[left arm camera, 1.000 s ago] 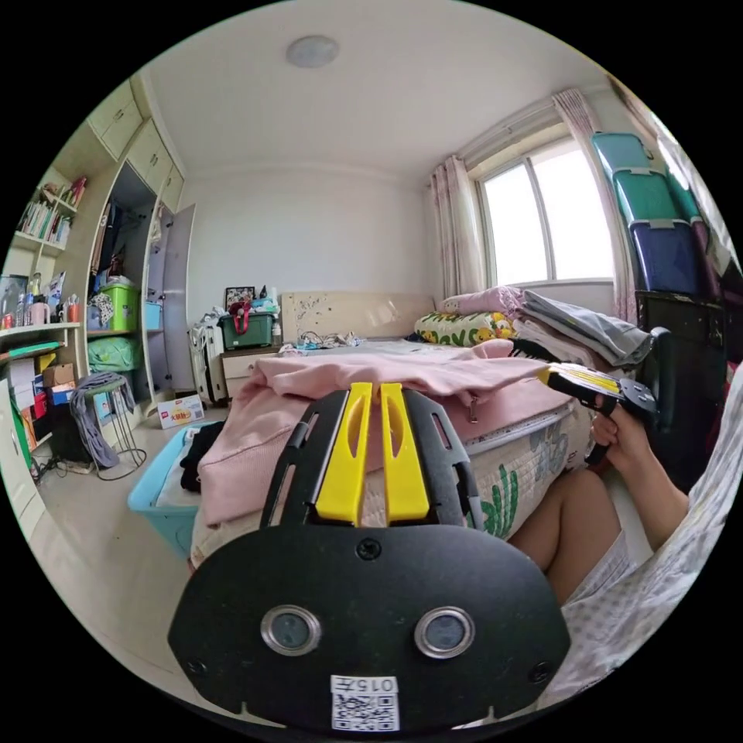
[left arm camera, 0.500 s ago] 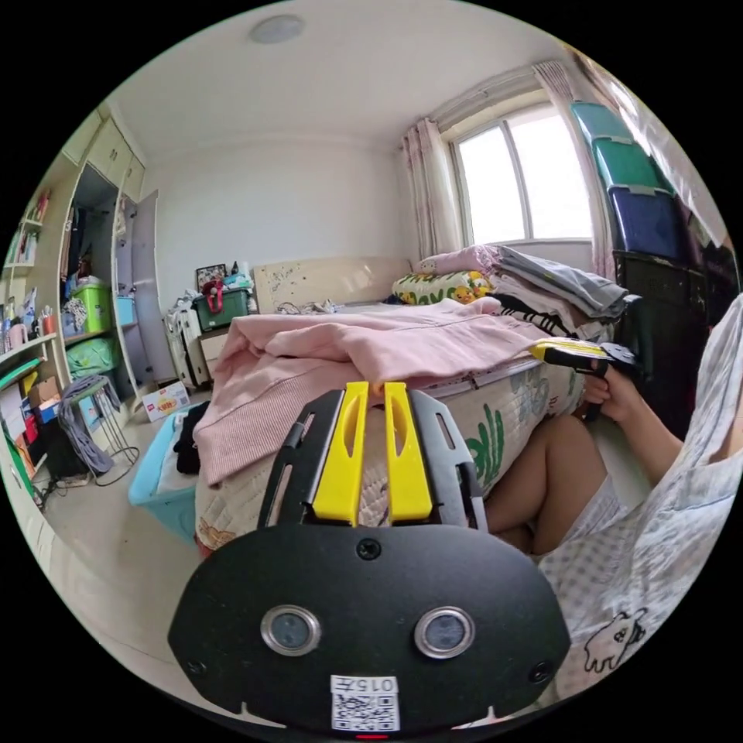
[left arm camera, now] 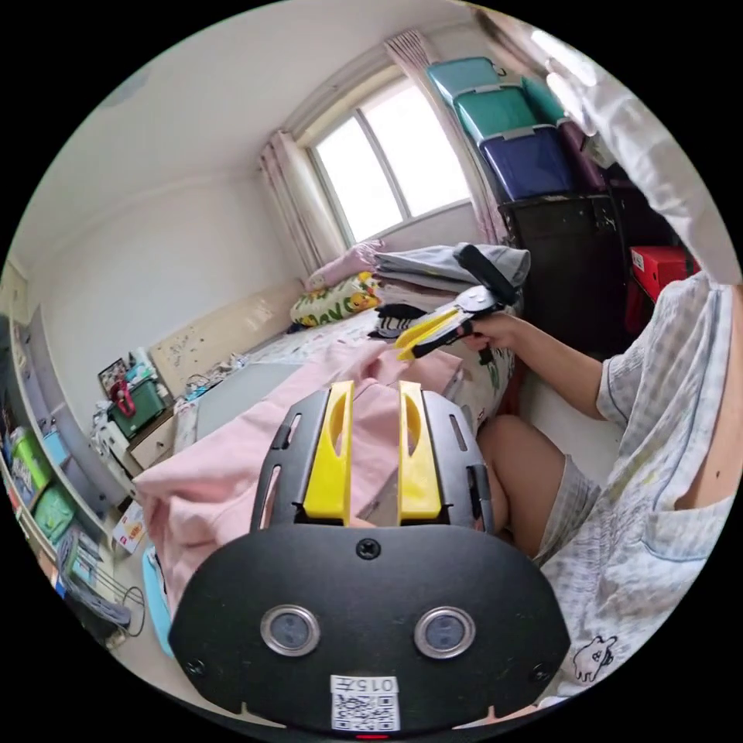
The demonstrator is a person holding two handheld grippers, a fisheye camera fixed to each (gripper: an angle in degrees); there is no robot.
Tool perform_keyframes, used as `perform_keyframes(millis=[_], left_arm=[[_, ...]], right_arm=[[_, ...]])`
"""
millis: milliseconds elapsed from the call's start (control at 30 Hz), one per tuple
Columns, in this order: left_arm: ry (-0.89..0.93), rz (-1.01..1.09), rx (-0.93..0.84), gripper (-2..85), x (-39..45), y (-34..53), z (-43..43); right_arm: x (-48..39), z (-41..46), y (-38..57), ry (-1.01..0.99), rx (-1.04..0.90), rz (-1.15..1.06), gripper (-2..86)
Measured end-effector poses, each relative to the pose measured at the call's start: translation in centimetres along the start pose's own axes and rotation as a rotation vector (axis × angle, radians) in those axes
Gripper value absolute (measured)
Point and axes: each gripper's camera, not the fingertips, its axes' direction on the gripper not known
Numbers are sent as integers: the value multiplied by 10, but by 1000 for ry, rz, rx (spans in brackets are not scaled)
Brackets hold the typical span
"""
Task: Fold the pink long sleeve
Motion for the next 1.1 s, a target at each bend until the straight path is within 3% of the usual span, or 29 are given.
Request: perform_keyframes(millis=[333,700,867,1100], left_arm=[[-44,19,-361,94,-52,-105,125],[18,13,-293,27,-89,-127,102],[-6,80,-256,17,-90,-139,83],[-47,116,-285,30,-84,-131,104]], right_arm=[[41,-7,-42,-81,15,-115,51],[42,-33,-30,-14,141,-116,103],[37,-30,-51,-54,49,-187,10],[37,-27,-40,-47,-63,-161,-8]])
